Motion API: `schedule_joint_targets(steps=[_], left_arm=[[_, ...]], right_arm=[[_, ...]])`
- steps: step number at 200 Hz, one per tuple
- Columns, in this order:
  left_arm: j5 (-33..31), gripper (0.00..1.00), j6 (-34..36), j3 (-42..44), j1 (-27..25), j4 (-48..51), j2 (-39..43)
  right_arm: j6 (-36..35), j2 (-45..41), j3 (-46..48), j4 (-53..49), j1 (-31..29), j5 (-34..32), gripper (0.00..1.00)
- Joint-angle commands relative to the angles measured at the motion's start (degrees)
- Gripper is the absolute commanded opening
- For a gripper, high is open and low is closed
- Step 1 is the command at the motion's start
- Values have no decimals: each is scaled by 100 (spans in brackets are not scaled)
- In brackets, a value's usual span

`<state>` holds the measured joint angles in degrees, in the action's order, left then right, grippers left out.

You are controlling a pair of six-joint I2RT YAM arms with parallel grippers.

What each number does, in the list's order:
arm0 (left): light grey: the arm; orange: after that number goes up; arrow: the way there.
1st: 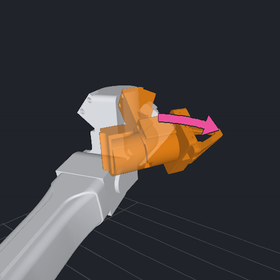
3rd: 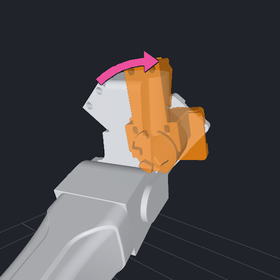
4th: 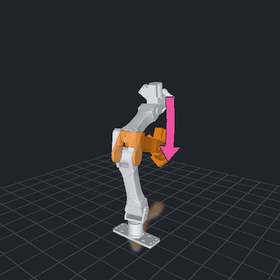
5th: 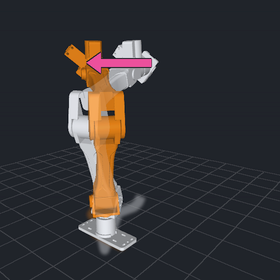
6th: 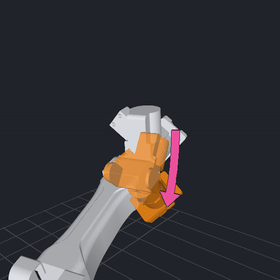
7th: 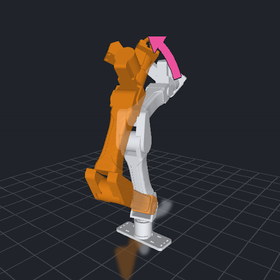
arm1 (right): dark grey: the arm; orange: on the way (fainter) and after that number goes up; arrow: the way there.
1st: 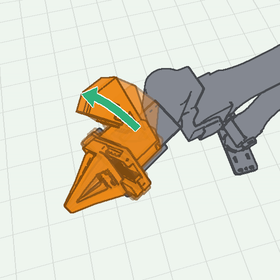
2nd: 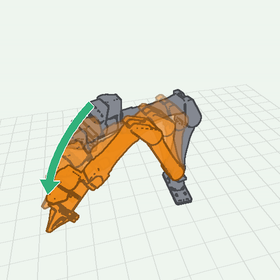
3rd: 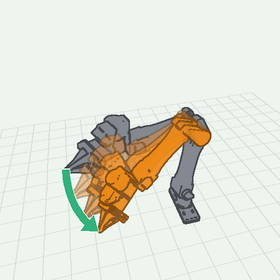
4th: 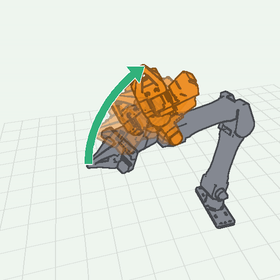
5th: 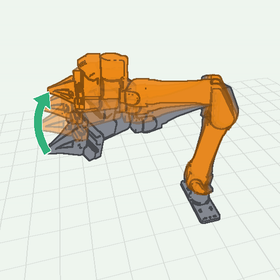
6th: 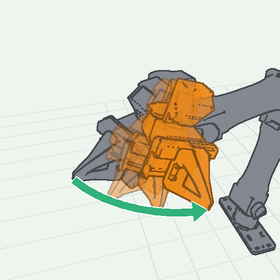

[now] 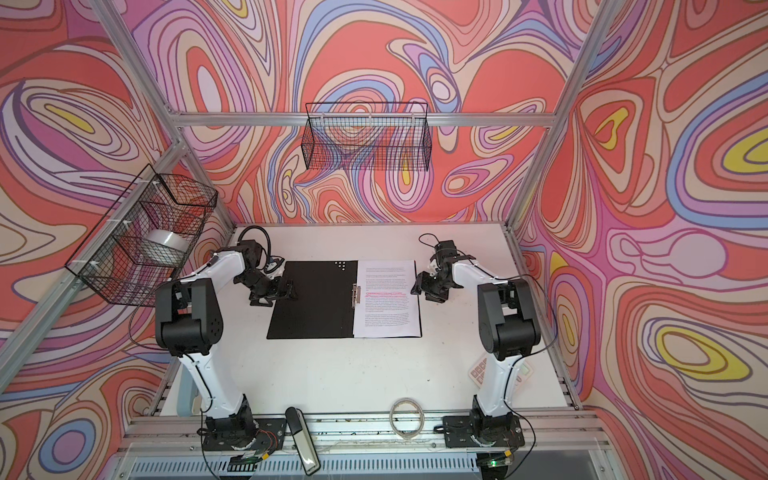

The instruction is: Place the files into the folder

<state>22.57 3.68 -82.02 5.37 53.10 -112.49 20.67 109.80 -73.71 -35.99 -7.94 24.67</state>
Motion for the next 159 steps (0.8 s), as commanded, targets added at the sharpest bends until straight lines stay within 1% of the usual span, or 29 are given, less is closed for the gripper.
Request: schedule_joint_targets(steps=[1,46,89,134,159], left_arm=[[145,99,278,-29,52,12,-131],[64,99,369,-104,48,-36,-252],[95,98,424,-95,50,-55,-365],[47,97,445,-174,45,-62,-483],[126,96,443,-200,52,-38,-520]], right_arm=[[-68,176,-180,102,30,85,63],[-98,435,-275,104,47,187,63],[-183,584,-394,-58,43,117,63],[-185,539,-381,15,44,113,62],[-204,542,-460,-37,47,185,62]])
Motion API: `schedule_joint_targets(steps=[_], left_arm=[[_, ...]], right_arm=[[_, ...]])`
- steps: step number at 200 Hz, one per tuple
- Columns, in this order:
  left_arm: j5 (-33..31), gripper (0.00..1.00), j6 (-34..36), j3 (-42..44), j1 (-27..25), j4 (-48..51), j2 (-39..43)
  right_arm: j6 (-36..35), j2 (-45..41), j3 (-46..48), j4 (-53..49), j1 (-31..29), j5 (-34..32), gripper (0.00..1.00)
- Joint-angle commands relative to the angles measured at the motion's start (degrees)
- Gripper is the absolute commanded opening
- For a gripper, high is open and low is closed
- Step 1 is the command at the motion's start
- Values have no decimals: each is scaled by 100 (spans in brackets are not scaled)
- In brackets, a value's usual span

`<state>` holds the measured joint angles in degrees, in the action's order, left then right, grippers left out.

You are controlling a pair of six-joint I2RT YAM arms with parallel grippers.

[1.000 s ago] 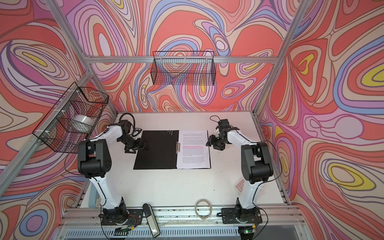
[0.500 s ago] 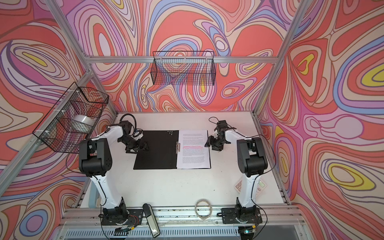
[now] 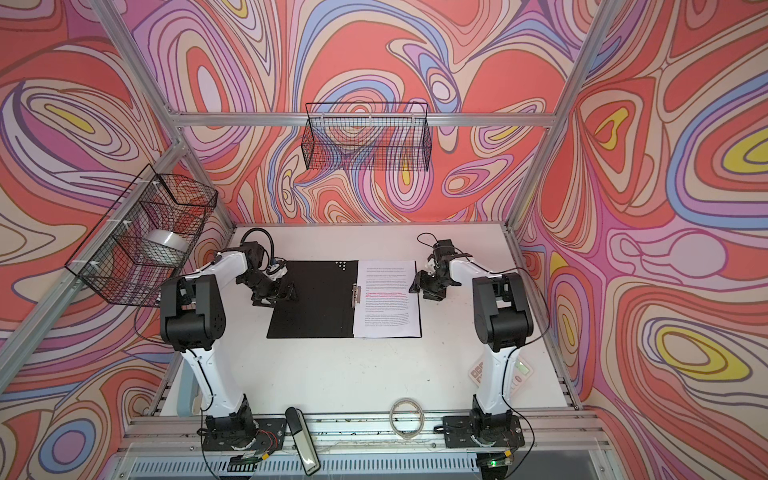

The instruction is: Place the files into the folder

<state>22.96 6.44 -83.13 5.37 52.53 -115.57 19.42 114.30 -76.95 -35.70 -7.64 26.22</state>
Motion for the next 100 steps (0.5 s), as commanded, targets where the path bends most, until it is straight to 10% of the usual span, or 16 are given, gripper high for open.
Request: schedule_joint_targets(steps=[1,100], left_arm=[[91,96,171,-93,48,24,-216],[-415,100,140,-134,61,-149,626]], right_arm=[[-79,88,-136,-67,17,31,62],[-241,-605,-416,-415,50,-339,63]])
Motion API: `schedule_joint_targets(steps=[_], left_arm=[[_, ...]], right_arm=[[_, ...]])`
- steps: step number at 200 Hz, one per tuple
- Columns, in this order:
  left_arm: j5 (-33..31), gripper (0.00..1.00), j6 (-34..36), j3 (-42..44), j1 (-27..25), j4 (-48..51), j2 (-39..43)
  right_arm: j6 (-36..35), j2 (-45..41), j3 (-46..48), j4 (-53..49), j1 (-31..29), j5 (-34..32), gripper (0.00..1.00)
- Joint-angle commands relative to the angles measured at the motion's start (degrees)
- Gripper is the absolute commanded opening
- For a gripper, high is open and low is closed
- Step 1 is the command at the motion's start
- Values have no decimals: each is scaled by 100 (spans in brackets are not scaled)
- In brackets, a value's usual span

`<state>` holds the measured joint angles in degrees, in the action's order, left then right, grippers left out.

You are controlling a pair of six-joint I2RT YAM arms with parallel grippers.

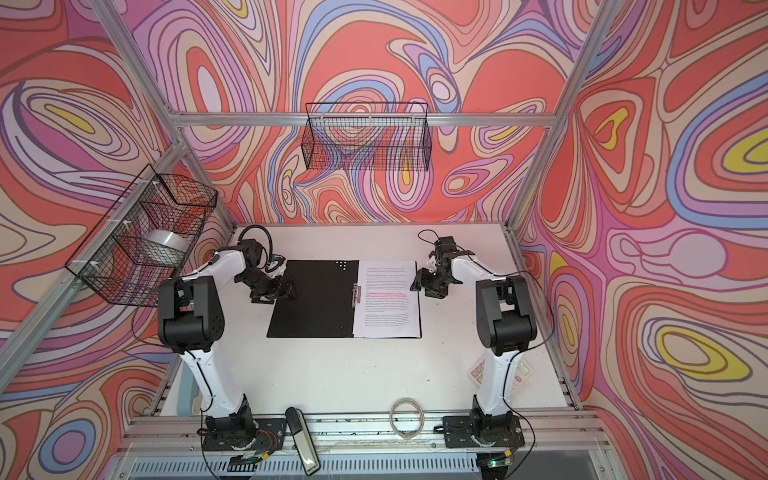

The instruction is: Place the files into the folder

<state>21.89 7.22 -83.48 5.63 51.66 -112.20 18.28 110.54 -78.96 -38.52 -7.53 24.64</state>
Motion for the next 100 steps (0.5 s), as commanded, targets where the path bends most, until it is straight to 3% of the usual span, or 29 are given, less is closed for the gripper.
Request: schedule_joint_targets(steps=[1,32,100], left_arm=[[-321,100,65,-103,35,-56,284],[-525,100,86,-164,59,-35,101],[-296,100,137,-289,97,34,-254]], right_arm=[[-130,-227,-220,-135,40,-189,63],[-172,-114,-229,-194,50,-321,63],[-229,75,-32,-76,55,-164,63]])
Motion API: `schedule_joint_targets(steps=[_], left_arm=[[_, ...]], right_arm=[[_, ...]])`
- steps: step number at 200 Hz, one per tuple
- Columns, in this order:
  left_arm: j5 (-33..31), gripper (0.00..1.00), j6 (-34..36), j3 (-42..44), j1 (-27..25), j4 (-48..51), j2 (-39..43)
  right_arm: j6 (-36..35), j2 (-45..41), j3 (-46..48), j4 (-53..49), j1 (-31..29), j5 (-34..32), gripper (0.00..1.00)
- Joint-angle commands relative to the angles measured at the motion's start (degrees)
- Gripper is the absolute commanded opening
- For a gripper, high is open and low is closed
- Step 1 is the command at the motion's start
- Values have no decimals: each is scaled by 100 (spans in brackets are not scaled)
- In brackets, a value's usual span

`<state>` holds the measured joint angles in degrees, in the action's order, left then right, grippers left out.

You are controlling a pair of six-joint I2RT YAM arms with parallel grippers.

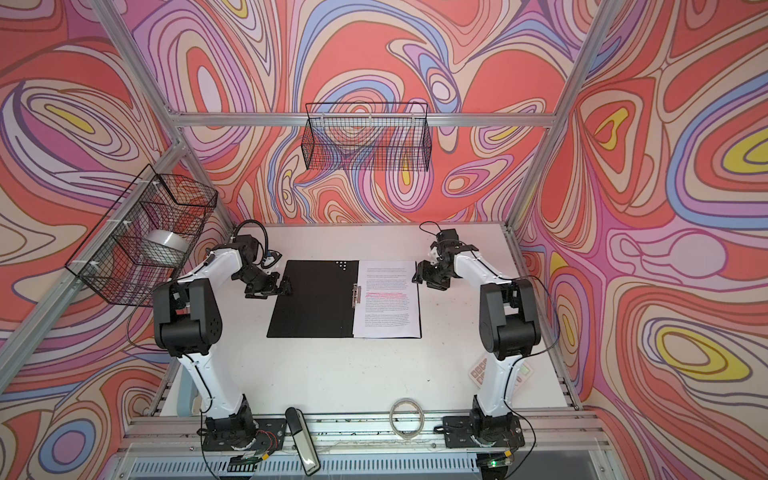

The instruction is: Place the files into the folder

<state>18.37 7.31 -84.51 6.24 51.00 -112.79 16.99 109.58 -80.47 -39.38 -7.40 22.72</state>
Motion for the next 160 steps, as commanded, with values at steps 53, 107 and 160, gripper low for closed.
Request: schedule_joint_targets(steps=[53,107,160], left_arm=[[143,100,63,-224,49,42,-406],[118,100,-25,-267,45,-10,-550],[231,100,-147,-285,43,-12,-710]], right_arm=[[-82,312,207,124,54,131,63],[-12,414,211,193,63,164,63],[27,516,251,280,63,153,63]])
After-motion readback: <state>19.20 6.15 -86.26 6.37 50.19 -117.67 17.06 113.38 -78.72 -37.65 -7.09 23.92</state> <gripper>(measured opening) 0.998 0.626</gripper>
